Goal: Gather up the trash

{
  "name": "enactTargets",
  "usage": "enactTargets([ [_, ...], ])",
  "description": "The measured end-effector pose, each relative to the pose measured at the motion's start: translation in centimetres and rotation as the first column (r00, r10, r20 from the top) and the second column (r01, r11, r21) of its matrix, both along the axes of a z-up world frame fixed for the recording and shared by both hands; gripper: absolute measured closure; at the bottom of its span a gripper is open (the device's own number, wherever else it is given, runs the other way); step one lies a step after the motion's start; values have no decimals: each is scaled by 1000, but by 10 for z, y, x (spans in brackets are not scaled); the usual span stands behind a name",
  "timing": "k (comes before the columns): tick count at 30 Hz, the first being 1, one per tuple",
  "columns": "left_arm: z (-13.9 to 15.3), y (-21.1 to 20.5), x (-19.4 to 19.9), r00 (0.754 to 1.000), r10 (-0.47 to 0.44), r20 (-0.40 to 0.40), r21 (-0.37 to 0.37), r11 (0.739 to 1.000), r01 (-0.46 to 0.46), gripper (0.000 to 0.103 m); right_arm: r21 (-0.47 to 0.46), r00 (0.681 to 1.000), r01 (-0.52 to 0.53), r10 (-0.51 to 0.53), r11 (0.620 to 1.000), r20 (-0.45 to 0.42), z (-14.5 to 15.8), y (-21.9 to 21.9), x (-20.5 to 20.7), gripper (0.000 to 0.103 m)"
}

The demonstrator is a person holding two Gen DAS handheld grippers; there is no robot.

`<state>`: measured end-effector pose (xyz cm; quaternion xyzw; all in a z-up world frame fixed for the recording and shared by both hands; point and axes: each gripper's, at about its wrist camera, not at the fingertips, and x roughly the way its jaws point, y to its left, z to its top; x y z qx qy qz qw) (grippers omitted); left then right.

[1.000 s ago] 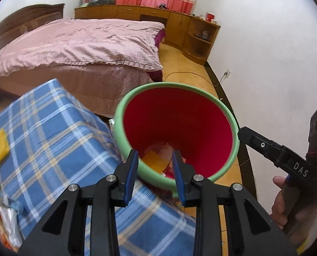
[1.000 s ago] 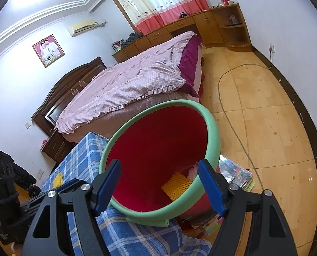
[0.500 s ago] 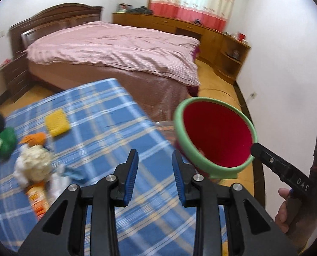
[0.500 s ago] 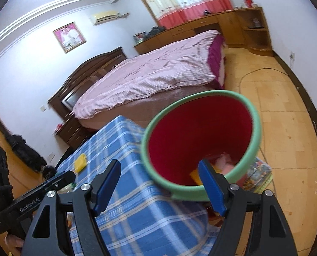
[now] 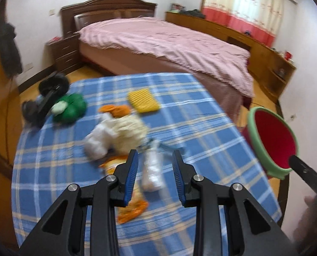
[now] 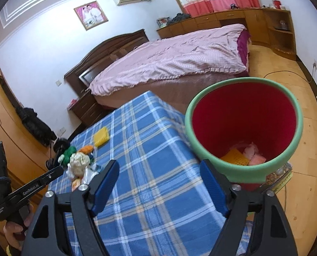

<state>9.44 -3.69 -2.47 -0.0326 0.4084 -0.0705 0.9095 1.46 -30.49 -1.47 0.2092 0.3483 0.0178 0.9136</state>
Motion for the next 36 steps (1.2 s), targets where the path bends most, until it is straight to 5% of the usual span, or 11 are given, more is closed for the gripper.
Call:
enactTargets([
  [4,-19,21,1,998,55,-41,-15,998,-56,60,-14,999,-24,24,1000,-23,-4,11,5,20],
  [18,-75,37,25,969,118,-217,-58,989,-133,58,-58,985,-138,131,989,-116,-25,56,38,20],
  [32,-76,55,18,975,138,-174,-108,982,-158,60,-77,969,-210,197,975,-150,-41,106,76,20],
  [36,-69,67,15,975,161,-155,-122,976,-181,61,-48,964,-226,216,973,-157,-44,123,93,32],
])
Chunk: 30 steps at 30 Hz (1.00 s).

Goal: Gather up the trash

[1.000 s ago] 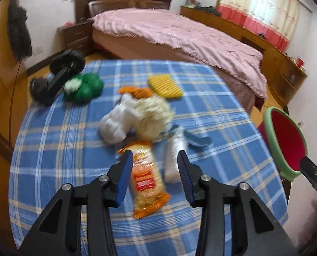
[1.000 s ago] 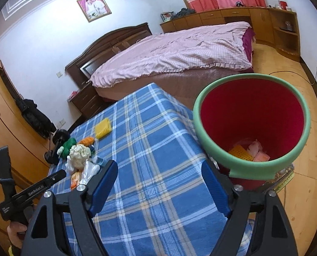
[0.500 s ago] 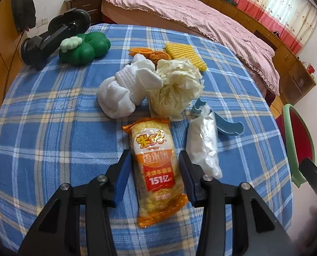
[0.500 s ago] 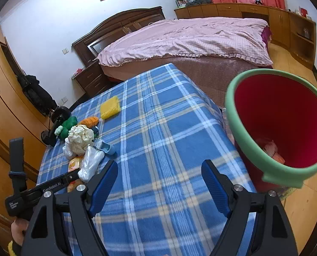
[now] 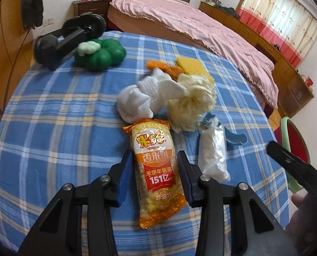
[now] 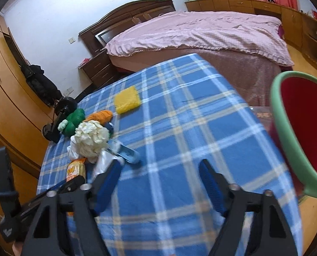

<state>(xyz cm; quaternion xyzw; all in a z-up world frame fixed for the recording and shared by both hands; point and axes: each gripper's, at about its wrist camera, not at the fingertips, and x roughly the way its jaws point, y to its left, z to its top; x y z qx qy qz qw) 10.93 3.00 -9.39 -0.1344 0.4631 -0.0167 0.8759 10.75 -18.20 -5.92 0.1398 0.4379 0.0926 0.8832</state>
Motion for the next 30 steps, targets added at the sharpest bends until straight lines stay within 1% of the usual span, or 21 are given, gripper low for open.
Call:
enactTargets([
  [3,6,4,-2,1000,1,31,7,1000,-2,61,44,999,-8,9,999,-34,-7,9,13,37],
  [5,9,5,-1,999,-3,50,11,1000,3,61,64,999,-12,15,998,-52,-12,14,18,38],
  [8,14,7,0,997,-5,73,5,1000,5,61,76,996,-15,22,997,-90,-20,20,23,41],
  [11,18,6,2,996,-18,87,-10,1000,19,61,71,994,-15,22,997,-107,-26,25,27,48],
  [12,19,6,1,995,-26,93,-16,999,27,61,69,993,-7,14,998,-113,-28,25,29,54],
  [14,20,5,1,994,-36,99,-20,999,38,61,55,994,13,-7,998,-108,-29,25,30,59],
  [17,22,4,1,994,-40,101,-13,999,42,61,74,993,20,-12,997,-114,-30,23,34,69],
  [19,23,3,2,994,-40,102,-13,999,42,61,81,993,22,-12,996,-120,-33,22,36,83],
  [20,23,2,2,994,-41,102,-15,999,42,61,79,993,20,-11,997,-119,-33,22,35,87],
  [24,26,-2,6,992,-53,115,-30,998,57,61,67,995,23,-16,997,-98,-33,18,34,89],
  [29,34,-12,15,982,-105,159,-35,993,112,61,41,997,69,-67,997,-37,-21,0,30,91],
  [30,35,-14,17,979,-116,167,-37,992,124,61,37,997,78,-77,996,-29,-19,-4,30,96],
])
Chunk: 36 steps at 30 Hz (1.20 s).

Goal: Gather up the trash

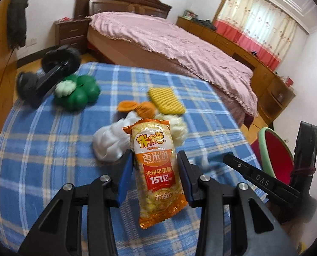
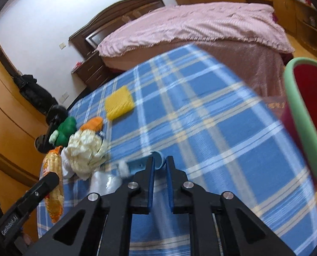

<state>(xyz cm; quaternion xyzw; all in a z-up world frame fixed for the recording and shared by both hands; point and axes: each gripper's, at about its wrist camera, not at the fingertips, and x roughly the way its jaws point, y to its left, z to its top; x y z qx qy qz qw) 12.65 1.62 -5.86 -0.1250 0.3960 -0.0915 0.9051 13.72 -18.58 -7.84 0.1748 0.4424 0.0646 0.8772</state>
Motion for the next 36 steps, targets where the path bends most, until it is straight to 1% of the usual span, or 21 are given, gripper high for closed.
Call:
enactTargets([
  [1,1,-2,3,1000,-13,7,-5,1000,13,61,-4,1000,11,-11,1000,9,2,-5,-1,98],
  [5,1,-14,17,996,-87,23,-14,996,87,61,-16,997,66,-66,998,30,7,-21,-5,98],
  [9,-2,-26,25,990,-140,17,-17,990,140,61,-9,990,131,-131,991,46,13,-37,-13,99],
  [14,-1,-46,20,982,-186,22,-23,982,187,61,-26,976,196,-193,980,104,28,-57,-34,99],
  [18,6,-59,12,979,-199,29,-32,979,200,61,-25,966,226,-221,974,137,40,-73,-48,99],
  [26,29,-97,1,967,-241,86,2,970,241,61,-1,931,295,-287,956,226,60,-107,-77,99],
  [32,42,-140,-5,941,-312,131,23,950,312,61,14,894,364,-354,931,274,73,-139,-99,99],
  [36,47,-171,-2,924,-358,132,14,933,360,61,29,873,407,-398,913,282,75,-162,-108,99],
])
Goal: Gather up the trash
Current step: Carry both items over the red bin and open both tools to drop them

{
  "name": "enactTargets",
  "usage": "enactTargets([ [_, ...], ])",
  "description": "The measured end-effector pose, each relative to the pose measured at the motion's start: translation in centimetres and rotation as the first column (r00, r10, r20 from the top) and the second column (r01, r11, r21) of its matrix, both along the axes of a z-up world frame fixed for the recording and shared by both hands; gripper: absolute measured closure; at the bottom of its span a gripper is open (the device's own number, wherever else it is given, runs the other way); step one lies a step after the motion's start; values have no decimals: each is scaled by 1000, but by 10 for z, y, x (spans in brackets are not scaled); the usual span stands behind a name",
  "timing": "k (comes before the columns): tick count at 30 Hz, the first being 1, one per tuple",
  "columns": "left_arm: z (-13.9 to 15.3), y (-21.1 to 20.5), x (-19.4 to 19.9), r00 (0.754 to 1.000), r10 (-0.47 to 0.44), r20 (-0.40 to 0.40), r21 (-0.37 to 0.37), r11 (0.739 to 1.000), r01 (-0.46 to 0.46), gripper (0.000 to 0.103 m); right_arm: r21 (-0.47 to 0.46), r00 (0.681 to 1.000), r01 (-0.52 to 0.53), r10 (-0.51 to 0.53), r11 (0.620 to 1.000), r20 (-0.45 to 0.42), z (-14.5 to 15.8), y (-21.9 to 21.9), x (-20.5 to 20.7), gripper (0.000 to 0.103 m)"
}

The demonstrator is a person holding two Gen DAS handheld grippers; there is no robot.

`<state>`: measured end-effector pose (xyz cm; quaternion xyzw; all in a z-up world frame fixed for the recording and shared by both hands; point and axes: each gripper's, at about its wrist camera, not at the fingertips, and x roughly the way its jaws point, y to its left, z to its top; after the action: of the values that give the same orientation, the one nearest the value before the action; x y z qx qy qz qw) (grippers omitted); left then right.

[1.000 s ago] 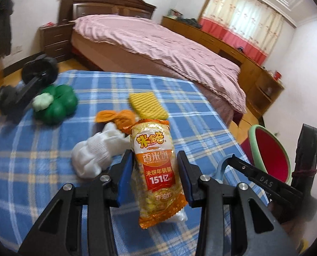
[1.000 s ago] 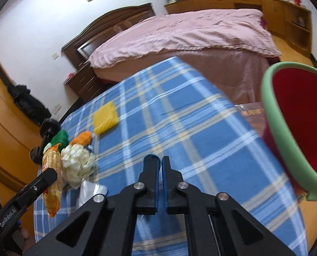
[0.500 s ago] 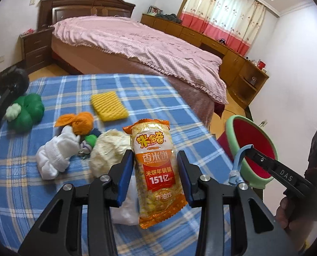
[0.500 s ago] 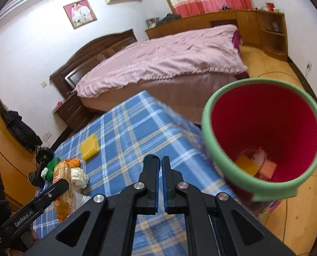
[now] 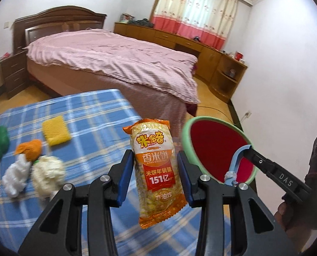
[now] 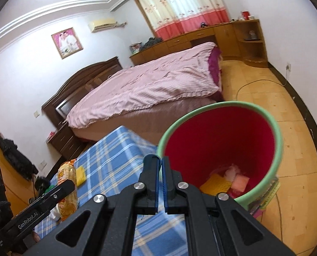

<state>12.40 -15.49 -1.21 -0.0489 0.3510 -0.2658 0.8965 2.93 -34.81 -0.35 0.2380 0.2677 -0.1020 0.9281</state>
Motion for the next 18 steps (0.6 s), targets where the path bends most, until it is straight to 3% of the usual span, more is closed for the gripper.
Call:
enactTargets([
  [7,0,-52,0,997,-74,9,-9,997,74,61,4,997,71,-71,997,6,-2,-36,-12,98],
  [18,-24,-113,8,986,-163,-34,6,987,163,61,15,989,139,-138,990,-44,-23,-81,-10,98],
])
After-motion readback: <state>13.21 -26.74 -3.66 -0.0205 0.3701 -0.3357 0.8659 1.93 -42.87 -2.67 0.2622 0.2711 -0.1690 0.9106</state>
